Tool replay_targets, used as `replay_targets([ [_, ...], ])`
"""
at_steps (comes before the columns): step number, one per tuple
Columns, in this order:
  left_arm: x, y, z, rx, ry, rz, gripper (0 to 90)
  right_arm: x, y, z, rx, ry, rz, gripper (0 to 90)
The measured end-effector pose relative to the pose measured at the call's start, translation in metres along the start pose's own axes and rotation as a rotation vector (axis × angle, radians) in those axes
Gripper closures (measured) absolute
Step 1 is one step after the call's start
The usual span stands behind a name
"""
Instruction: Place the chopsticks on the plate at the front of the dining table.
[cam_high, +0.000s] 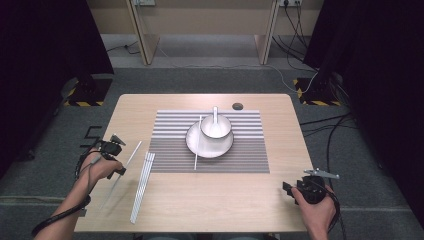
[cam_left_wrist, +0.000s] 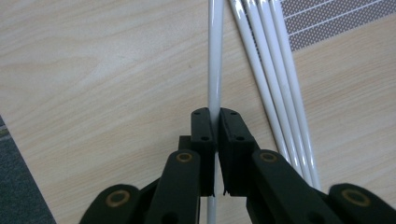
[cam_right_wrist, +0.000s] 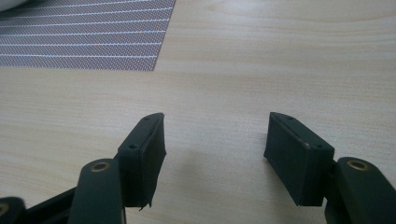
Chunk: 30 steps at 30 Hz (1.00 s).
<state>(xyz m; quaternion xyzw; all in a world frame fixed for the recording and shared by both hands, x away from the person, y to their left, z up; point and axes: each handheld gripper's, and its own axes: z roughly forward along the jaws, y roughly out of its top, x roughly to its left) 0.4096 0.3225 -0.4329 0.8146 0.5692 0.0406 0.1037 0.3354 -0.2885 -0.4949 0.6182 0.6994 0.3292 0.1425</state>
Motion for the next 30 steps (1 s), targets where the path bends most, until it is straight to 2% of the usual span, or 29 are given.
replay_targets([
  [7, -0.004, 0.006, -0.002, -0.016, -0.011, -0.002, 84.8, 0.0, 0.0, 0.0, -0.002, -0.001, 0.0, 38.1],
  [30, -0.015, 0.021, -0.005, -0.03, -0.002, 0.004, 84.8, -0.001, 0.0, 0.0, -0.002, 0.0, 0.0, 38.1],
])
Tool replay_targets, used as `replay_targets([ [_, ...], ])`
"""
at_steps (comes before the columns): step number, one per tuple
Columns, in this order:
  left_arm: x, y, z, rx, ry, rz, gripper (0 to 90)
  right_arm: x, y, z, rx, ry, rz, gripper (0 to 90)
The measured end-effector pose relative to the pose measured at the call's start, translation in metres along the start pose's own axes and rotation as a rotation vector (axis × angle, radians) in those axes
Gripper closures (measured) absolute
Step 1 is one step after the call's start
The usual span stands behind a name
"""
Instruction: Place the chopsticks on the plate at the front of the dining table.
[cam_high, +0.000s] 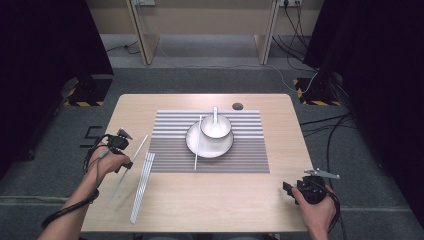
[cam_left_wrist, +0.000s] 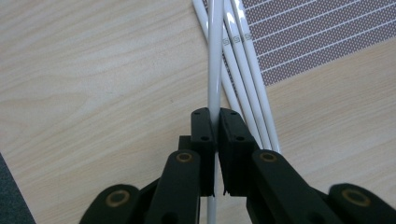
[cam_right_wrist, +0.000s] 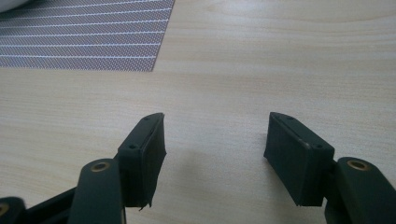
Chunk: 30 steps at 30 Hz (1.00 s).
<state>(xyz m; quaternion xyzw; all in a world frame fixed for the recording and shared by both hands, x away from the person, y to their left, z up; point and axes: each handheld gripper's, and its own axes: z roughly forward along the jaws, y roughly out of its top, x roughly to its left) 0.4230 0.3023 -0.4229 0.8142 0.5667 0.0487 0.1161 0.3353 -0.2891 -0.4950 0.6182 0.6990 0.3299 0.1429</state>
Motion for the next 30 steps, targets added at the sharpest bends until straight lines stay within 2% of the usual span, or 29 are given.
replay_targets([
  [15, -0.011, 0.015, -0.002, -0.011, -0.01, 0.011, 84.9, -0.001, 0.0, 0.0, -0.001, -0.001, 0.004, 38.1],
  [30, -0.016, 0.023, -0.005, -0.026, -0.002, 0.016, 84.8, -0.001, 0.0, 0.0, 0.001, 0.0, 0.004, 38.1],
])
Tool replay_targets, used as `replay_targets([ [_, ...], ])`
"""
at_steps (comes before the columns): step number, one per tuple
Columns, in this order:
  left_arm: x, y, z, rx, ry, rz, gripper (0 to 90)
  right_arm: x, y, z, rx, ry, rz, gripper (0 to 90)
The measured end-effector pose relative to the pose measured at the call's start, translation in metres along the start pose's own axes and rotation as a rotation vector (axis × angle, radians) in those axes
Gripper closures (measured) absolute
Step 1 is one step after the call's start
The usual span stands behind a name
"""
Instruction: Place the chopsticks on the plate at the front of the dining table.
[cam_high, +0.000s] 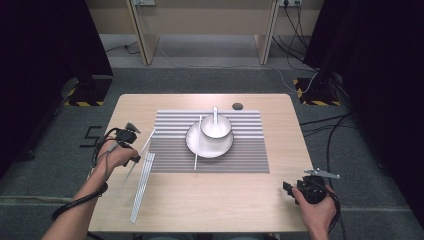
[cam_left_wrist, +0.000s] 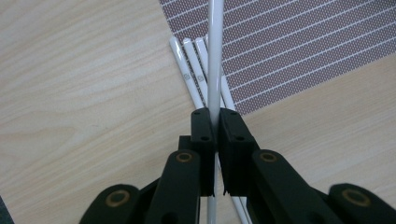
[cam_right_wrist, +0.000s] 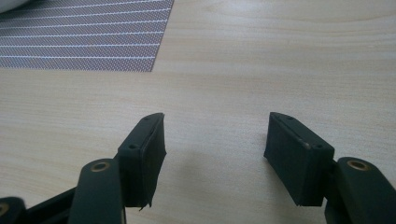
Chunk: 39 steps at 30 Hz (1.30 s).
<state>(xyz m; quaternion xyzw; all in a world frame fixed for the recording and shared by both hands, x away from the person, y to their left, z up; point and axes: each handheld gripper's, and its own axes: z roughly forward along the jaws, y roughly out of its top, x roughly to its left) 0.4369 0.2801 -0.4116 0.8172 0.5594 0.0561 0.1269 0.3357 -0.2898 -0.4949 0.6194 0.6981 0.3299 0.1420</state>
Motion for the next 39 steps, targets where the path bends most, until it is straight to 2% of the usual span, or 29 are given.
replay_targets([
  [17, -0.002, 0.009, 0.001, -0.003, -0.006, -0.02, 84.8, 0.0, 0.0, 0.0, -0.001, 0.0, 0.001, 38.1],
  [39, -0.02, 0.033, 0.001, -0.016, -0.021, -0.011, 84.8, -0.001, 0.0, -0.001, -0.004, -0.001, 0.003, 38.1],
])
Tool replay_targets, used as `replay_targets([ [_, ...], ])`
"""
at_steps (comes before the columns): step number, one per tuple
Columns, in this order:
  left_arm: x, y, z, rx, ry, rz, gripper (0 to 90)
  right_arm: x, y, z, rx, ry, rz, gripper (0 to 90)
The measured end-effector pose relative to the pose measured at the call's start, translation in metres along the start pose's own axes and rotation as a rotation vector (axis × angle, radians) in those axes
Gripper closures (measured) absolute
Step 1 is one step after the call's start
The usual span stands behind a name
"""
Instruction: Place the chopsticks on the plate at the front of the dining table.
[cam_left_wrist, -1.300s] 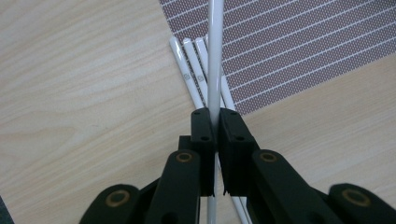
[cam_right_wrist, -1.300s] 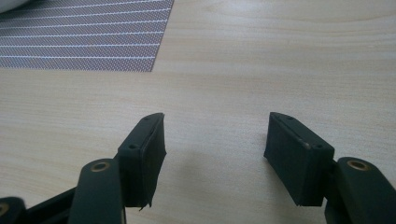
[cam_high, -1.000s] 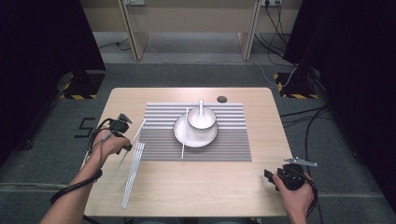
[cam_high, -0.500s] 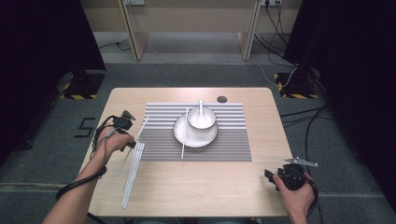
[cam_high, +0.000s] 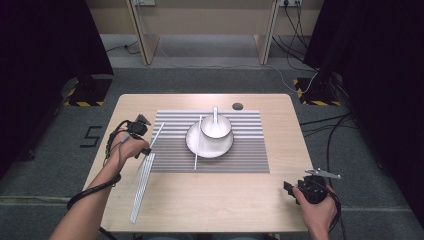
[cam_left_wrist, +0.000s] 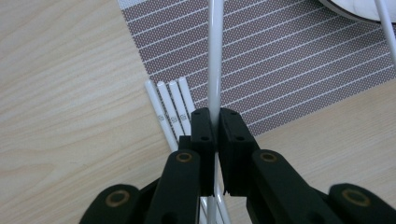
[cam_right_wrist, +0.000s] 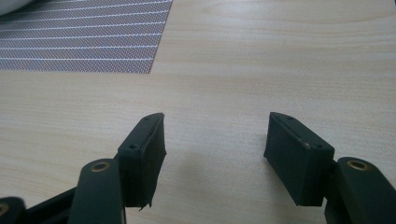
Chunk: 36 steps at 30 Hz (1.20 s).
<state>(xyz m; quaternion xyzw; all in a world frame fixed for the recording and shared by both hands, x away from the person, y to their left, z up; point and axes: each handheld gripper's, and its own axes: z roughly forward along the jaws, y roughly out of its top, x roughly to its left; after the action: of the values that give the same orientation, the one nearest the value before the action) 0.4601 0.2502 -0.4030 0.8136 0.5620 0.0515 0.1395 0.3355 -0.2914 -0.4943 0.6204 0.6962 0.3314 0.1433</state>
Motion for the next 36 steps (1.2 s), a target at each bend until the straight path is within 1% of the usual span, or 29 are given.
replay_targets([
  [6, -0.003, 0.004, 0.001, -0.001, -0.011, -0.006, 84.8, 0.0, 0.0, 0.0, 0.0, 0.0, 0.0, 38.1],
  [12, -0.008, 0.011, 0.003, -0.004, -0.018, -0.004, 84.8, 0.0, 0.0, 0.0, -0.001, 0.0, 0.0, 38.1],
  [25, -0.016, 0.022, 0.007, -0.007, -0.02, 0.003, 84.8, 0.0, 0.0, 0.0, -0.002, 0.002, 0.0, 38.1],
  [36, -0.022, 0.032, 0.009, -0.016, -0.033, -0.002, 84.8, 0.0, 0.0, 0.0, -0.001, 0.002, 0.007, 38.1],
])
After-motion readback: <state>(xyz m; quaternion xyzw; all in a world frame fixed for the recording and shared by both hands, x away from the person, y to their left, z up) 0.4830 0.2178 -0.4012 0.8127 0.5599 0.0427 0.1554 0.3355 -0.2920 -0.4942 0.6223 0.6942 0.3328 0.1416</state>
